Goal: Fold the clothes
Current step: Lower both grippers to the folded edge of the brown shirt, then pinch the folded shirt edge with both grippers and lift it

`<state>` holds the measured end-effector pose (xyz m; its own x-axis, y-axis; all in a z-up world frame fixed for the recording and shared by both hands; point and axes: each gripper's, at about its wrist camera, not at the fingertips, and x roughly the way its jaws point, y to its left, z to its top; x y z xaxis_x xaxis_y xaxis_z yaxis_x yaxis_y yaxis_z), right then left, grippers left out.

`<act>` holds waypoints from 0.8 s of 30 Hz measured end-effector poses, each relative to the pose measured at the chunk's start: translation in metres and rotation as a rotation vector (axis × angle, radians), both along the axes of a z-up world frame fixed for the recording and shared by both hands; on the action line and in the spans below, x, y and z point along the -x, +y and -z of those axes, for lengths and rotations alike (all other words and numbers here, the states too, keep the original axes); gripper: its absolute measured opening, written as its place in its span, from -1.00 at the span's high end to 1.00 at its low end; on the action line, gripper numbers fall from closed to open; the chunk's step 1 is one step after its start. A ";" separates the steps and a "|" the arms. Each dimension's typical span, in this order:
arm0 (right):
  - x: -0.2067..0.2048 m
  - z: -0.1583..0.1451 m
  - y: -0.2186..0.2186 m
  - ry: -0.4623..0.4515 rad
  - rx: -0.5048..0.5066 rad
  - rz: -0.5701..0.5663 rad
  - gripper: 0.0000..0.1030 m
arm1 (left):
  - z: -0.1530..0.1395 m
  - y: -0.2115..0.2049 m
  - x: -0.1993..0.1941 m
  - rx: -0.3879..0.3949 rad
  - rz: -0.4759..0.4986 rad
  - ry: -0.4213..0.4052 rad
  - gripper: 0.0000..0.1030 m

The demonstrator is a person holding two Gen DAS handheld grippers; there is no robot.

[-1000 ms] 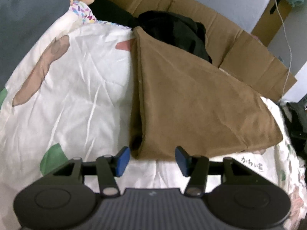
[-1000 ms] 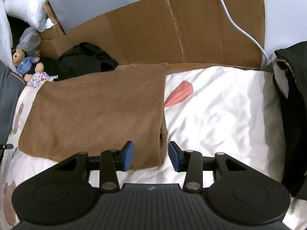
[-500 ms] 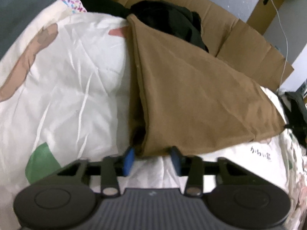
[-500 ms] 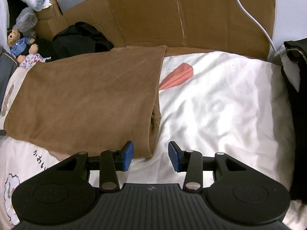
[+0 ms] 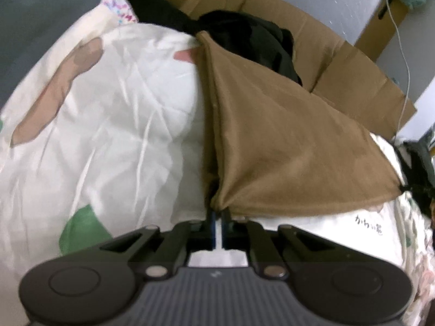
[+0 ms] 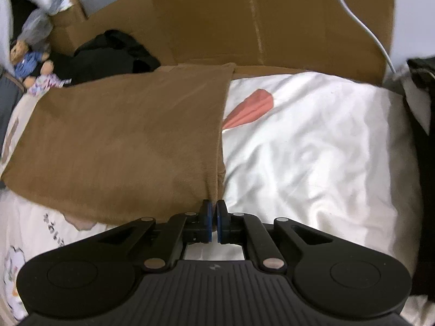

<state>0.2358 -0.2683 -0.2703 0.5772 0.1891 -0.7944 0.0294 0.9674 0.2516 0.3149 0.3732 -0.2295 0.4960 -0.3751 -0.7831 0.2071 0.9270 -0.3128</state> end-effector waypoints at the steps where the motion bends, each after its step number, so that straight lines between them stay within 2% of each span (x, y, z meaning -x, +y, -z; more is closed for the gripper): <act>1: 0.000 0.001 -0.001 0.008 -0.006 0.010 0.92 | 0.001 0.000 0.000 -0.018 -0.018 0.009 0.93; 3: 0.003 0.003 -0.007 0.018 -0.052 0.081 0.84 | -0.004 0.006 0.008 0.009 -0.062 -0.015 0.83; 5: 0.012 -0.001 -0.015 0.002 -0.104 0.150 0.78 | -0.010 0.016 0.016 0.080 -0.109 -0.034 0.77; 7: 0.021 -0.003 -0.021 -0.019 -0.148 0.177 0.72 | -0.011 0.022 0.023 0.130 -0.155 -0.034 0.69; 10: 0.036 -0.003 -0.029 -0.040 -0.241 0.216 0.63 | -0.007 0.031 0.029 0.247 -0.228 -0.006 0.69; 12: 0.045 0.004 -0.034 -0.040 -0.342 0.259 0.41 | -0.001 0.031 0.028 0.311 -0.262 0.015 0.69; 15: 0.053 0.015 -0.037 -0.053 -0.460 0.317 0.21 | 0.011 0.025 0.023 0.392 -0.296 0.041 0.66; 18: 0.056 0.027 -0.034 -0.053 -0.531 0.349 0.21 | 0.021 0.021 0.021 0.421 -0.315 0.052 0.66; 21: 0.055 0.038 -0.030 -0.038 -0.553 0.368 0.21 | 0.031 0.019 0.018 0.435 -0.331 0.062 0.64; 24: 0.053 0.046 -0.027 -0.027 -0.580 0.404 0.21 | 0.038 0.018 0.017 0.464 -0.343 0.061 0.41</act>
<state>0.1825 -0.2957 -0.3163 0.7097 0.3441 -0.6147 0.3447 0.5914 0.7290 0.2983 0.3911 -0.2678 0.6090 -0.5114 -0.6063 -0.1123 0.7011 -0.7042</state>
